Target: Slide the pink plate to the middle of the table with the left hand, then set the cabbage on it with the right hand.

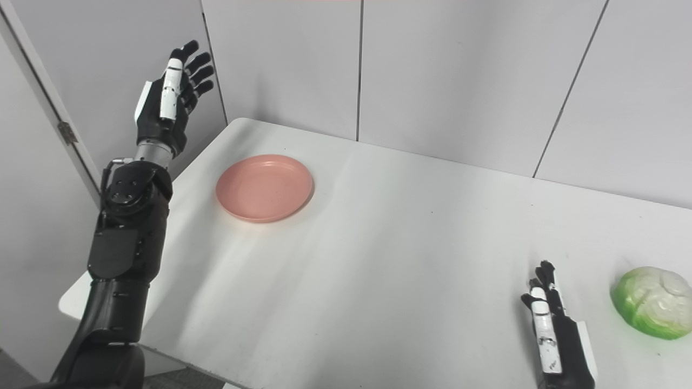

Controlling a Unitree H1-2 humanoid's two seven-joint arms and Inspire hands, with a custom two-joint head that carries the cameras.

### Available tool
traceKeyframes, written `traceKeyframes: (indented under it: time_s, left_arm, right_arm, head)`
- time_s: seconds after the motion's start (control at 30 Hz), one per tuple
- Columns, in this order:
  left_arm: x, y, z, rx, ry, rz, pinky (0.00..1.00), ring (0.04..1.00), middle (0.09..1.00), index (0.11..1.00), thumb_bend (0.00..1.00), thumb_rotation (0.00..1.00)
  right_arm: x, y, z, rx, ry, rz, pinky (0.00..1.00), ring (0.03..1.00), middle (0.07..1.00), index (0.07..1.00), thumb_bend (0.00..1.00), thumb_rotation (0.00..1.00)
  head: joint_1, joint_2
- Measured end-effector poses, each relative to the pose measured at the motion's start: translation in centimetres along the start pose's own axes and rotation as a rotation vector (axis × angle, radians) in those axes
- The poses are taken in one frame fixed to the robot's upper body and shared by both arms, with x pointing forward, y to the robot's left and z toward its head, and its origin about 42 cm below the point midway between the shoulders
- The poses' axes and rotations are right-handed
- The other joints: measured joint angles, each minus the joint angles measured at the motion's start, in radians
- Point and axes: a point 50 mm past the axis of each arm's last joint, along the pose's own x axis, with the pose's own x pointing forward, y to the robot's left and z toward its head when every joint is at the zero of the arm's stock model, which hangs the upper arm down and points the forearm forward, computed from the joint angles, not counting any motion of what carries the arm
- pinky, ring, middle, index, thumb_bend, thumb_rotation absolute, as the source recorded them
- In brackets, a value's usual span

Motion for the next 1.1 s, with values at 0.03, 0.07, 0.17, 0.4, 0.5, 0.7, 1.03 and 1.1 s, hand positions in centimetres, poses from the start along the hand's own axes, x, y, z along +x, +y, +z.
traceKeyframes:
  time_s: [0.03,0.07,0.17,0.4,0.5,0.7,1.03,1.1]
  left_arm:
    - [0.1,0.3,-0.3,-0.005,0.010,0.007,0.92,0.921,0.915,0.923,0.46,1.00]
    - [0.1,0.6,-0.6,-0.012,0.021,0.011,0.92,0.921,0.915,0.921,0.46,1.00]
    - [0.2,1.0,-1.4,-0.014,0.050,0.019,0.92,0.928,0.920,0.922,0.47,1.00]
    - [0.3,2.6,-3.7,-0.067,0.127,0.055,0.94,0.947,0.934,0.925,0.45,1.00]
    - [0.2,3.2,-4.4,-0.101,0.145,0.069,0.94,0.951,0.942,0.942,0.44,1.00]
    - [0.0,3.7,-6.4,-0.117,0.202,0.078,0.94,0.949,0.947,0.941,0.45,1.00]
    - [-0.6,3.9,-9.0,-0.166,0.288,0.082,0.90,0.939,0.939,0.934,0.44,1.00]
    - [-0.7,3.8,-9.4,-0.160,0.303,0.080,0.92,0.936,0.939,0.935,0.45,1.00]
  right_arm:
    - [0.0,0.0,0.0,0.000,0.000,0.000,1.00,0.996,1.000,1.000,0.11,1.00]
    - [0.0,0.0,0.0,0.000,0.000,0.000,1.00,0.996,1.000,1.000,0.11,1.00]
    - [0.0,0.0,0.0,0.001,0.000,0.000,1.00,0.995,1.000,1.000,0.12,1.00]
    - [0.0,0.0,0.0,0.001,0.000,0.000,1.00,0.993,1.000,1.000,0.12,1.00]
    - [0.0,0.0,0.0,0.001,0.000,-0.001,1.00,0.994,1.000,1.000,0.12,1.00]
    - [0.0,0.1,0.1,0.003,0.008,-0.002,1.00,0.994,1.000,1.000,0.12,1.00]
    - [0.0,0.1,0.1,0.004,0.012,-0.002,1.00,0.996,1.000,1.000,0.13,1.00]
    - [-0.1,0.1,0.1,0.004,0.012,-0.002,1.00,0.995,1.000,1.000,0.13,1.00]
  head:
    - [0.000,0.002]
    - [0.000,0.002]
    - [-0.002,0.003]
    - [-0.003,0.009]
    - [-0.003,0.011]
    - [-0.002,0.012]
    - [-0.003,0.014]
    - [-0.005,0.014]
